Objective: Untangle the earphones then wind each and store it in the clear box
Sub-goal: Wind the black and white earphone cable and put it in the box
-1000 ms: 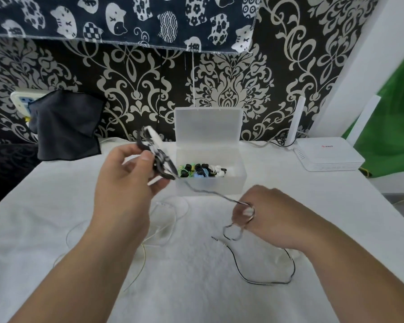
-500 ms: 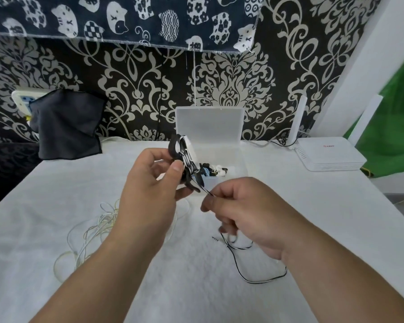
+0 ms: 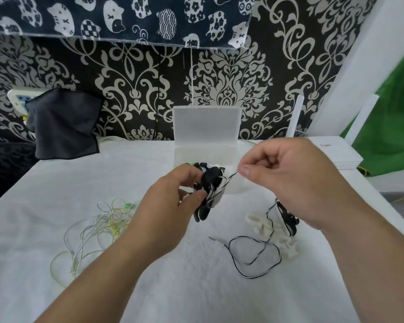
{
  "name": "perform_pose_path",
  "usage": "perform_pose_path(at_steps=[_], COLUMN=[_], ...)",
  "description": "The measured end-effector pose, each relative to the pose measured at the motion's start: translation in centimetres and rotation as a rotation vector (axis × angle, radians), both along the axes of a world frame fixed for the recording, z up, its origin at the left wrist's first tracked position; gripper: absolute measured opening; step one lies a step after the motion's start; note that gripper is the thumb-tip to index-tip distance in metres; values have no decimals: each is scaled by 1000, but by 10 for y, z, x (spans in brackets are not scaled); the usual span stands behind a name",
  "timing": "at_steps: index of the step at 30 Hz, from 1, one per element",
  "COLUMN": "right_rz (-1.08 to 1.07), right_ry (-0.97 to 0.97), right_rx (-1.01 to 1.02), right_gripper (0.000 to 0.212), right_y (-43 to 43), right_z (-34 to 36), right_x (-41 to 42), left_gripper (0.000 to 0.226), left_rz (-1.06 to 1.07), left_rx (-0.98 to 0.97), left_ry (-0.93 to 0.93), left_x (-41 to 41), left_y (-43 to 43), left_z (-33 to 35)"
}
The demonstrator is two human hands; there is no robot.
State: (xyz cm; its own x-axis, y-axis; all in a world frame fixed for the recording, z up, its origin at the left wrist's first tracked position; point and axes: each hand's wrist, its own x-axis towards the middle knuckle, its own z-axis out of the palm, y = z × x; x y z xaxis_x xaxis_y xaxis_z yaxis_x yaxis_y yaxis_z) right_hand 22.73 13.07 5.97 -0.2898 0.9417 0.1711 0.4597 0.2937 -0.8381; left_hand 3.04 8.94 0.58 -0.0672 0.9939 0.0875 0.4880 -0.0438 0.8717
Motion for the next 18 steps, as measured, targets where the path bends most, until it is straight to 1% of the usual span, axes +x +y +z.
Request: perform_pose_path(at_steps=[3,5,10,11,13,15,18], right_rz=[-39,-57,-37,-22,-19,-51,-88], right_ry=[-8,-32,-29,-6,139,254,265], right_rx=[88,83,-125,-165,-206,-167,-123], right_gripper=[12,14,38,43,45,43,42], right_y=[1,3,7,7,7,9,12], right_z=[0,-4,-18,-21,-25,-27,-29], right_x=[0,0,-1,-4,-8,-8,-6], left_gripper=[20,21,21,17,8,7,16], left_rz=[-82,-116,-231,-240,-241,-218,-223], left_rx=[-34,-55,-79,-89,-112,-114,-133], left_ry=[-64,-126,-360,-407,-494,-496,-470], left_x=[6,7,10,11,11,9,7], left_y=[-2,-4,-6,-6,-5,-4,-3], left_z=[2,2,5,4,4,3,3])
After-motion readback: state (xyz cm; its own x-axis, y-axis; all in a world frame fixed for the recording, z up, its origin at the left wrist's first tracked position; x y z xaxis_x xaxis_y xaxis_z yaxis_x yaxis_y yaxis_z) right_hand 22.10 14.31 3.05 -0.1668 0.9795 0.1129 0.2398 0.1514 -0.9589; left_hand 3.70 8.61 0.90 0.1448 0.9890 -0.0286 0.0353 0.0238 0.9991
